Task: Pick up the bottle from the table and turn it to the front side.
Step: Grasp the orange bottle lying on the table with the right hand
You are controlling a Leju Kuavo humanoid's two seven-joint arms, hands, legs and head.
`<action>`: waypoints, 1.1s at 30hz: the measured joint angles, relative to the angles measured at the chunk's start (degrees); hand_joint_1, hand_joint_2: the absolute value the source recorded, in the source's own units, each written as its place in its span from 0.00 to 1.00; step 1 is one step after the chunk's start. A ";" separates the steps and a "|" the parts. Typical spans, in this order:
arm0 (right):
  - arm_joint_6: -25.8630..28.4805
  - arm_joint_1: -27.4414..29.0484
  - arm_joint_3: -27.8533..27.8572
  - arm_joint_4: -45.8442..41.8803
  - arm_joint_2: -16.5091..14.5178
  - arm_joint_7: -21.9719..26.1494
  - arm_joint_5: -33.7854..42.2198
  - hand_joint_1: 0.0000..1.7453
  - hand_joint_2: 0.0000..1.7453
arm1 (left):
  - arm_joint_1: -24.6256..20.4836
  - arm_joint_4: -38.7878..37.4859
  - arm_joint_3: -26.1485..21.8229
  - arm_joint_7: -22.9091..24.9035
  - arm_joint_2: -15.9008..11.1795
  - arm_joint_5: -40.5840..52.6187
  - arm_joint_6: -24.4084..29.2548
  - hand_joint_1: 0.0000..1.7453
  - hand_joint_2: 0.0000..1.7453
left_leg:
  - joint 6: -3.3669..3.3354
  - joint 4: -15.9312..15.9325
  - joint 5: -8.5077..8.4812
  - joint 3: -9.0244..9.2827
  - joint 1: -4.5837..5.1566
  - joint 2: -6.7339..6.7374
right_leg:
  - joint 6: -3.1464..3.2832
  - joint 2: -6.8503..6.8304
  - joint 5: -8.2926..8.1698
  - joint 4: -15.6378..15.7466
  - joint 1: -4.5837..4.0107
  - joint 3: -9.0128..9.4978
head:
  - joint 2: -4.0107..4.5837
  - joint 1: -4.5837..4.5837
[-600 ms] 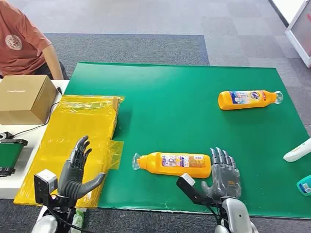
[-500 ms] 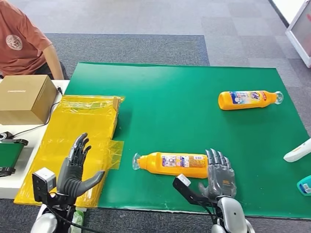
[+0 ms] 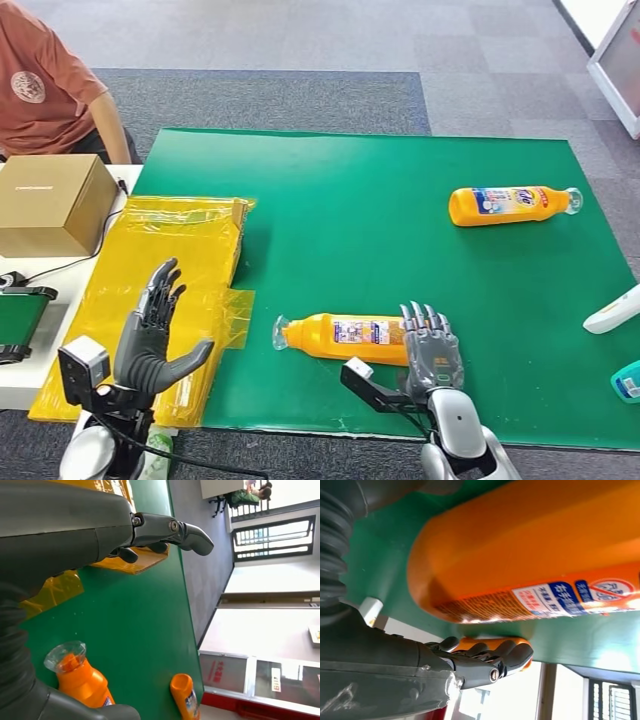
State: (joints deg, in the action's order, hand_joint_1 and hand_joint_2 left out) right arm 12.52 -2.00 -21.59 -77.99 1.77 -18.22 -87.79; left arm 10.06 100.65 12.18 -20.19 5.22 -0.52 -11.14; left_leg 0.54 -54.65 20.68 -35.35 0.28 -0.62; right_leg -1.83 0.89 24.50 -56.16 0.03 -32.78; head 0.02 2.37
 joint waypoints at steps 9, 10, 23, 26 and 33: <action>-0.42 -7.18 -1.75 8.62 -0.05 0.74 -1.33 0.00 1.00 | -0.48 -0.44 0.33 -0.11 0.31 -1.35 -1.55 0.00 1.00 | -0.02 -0.01 -0.03 0.00 0.00 0.00 | -0.02 0.00 -0.03 0.00 0.00 0.01 | 0.00 0.00; -0.51 -7.74 -1.99 9.31 -0.06 0.81 -1.42 0.00 1.00 | -0.50 -0.48 0.36 -0.11 0.32 -1.41 -1.63 0.00 1.00 | -0.02 -0.01 -0.03 0.01 0.00 0.00 | -0.02 0.01 -0.03 0.00 0.00 0.01 | -0.01 0.00; -2.74 -11.02 -3.81 13.83 -0.09 1.34 -1.43 1.00 1.00 | -0.56 -0.92 0.44 -0.11 0.33 -2.02 -2.20 0.00 1.00 | -0.08 -0.01 -0.12 0.04 0.00 0.00 | -0.07 0.00 -0.16 0.01 0.00 0.03 | -0.01 -0.01; -3.34 -11.58 -4.45 14.42 -0.07 1.96 -0.83 1.00 1.00 | -0.50 -0.98 0.45 -0.11 0.32 -2.25 -2.40 0.00 1.00 | -0.08 -0.01 -0.15 0.03 0.00 0.00 | -0.06 0.01 -0.20 0.01 0.00 0.03 | 0.00 -0.01; -2.19 -11.53 -5.09 13.27 -0.05 11.12 14.44 1.00 1.00 | -0.41 -0.98 0.45 -0.23 0.28 -2.52 -2.53 0.00 1.00 | -0.07 -0.02 -0.16 0.04 0.00 0.00 | -0.05 0.01 -0.21 0.01 0.00 0.01 | -0.01 0.00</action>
State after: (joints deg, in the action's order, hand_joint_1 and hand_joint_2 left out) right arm 10.33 -13.53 -26.68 -64.72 1.72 -7.10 -73.35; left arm 9.66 99.67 12.63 -20.42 5.50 -3.05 -13.68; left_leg 0.46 -54.67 20.52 -35.32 0.27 -0.62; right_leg -1.88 0.90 24.29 -56.15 0.04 -32.77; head 0.01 2.37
